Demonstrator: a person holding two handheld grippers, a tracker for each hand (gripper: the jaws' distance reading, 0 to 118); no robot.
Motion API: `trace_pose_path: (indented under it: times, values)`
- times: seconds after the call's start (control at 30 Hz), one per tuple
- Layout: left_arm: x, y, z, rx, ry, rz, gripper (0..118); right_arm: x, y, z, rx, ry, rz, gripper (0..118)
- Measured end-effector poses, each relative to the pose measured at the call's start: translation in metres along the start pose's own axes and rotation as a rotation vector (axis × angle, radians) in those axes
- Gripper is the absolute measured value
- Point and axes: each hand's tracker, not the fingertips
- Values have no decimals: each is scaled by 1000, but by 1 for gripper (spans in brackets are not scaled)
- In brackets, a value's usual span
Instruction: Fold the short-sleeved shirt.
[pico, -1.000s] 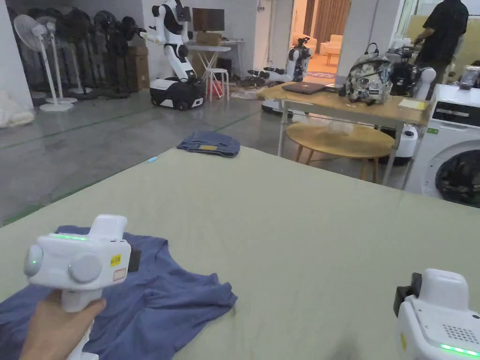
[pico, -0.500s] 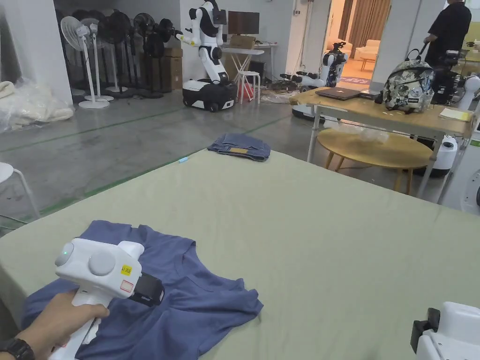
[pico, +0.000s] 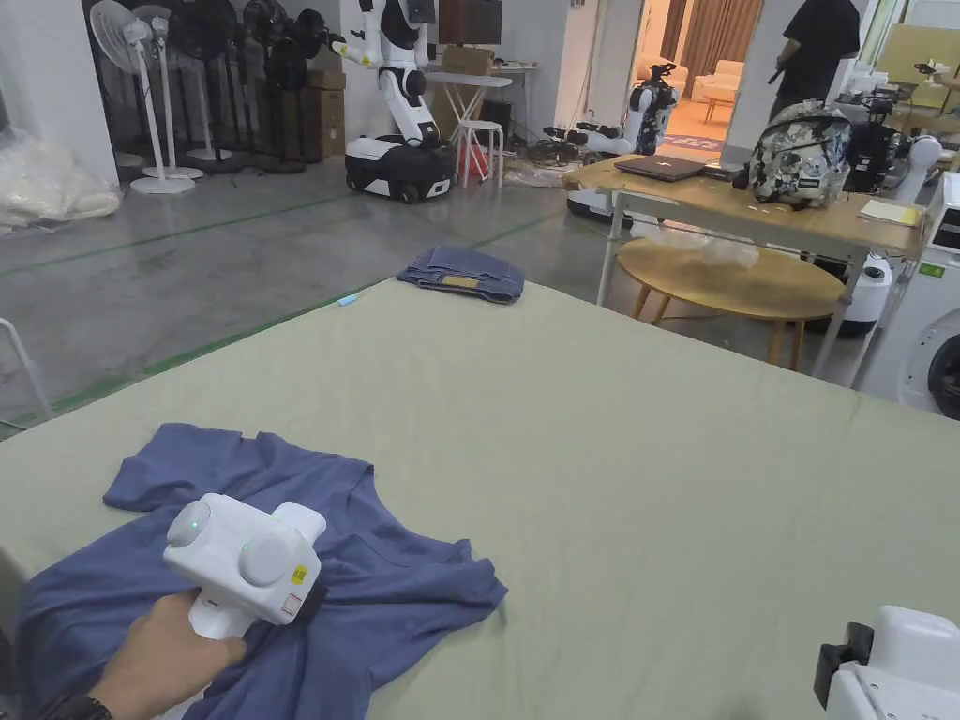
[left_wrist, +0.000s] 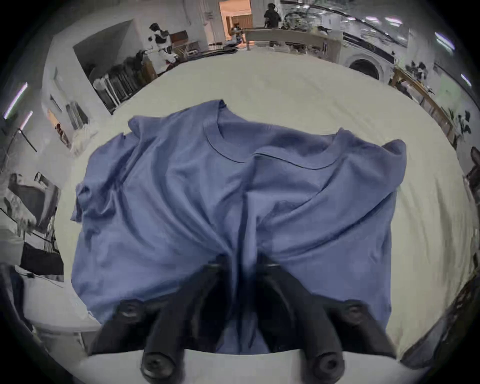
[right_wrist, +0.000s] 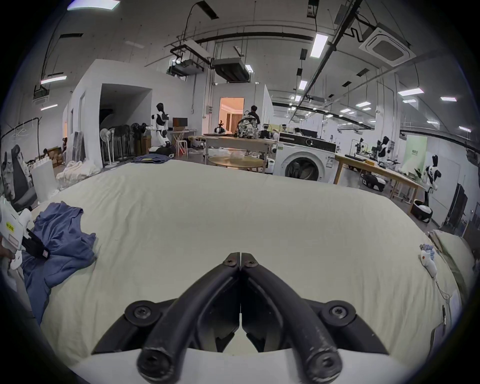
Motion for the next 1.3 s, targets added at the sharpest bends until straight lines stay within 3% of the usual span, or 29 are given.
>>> trace_pose_path:
  times: [0.27,0.43,0.63,0.73,0.97,1.3]
  values:
    - [-23,-5,21,168,-57,123,0,8,-2,5,-5,-9,-28,0]
    - [-25,8,65,339,-66,112,0,20,2,12,16,-31,-57,0]
    - [-15,47,134,526,-151,192,0,44,8,25,83,-74,-103,0]
    - [-1,73,168,611,-162,138,0,56,14,34,103,-93,-118,0]
    - [66,128,220,716,-281,18,0,90,21,56,144,-151,-145,0]
    - [255,165,229,701,-525,-218,0,145,8,93,153,-241,-187,0]
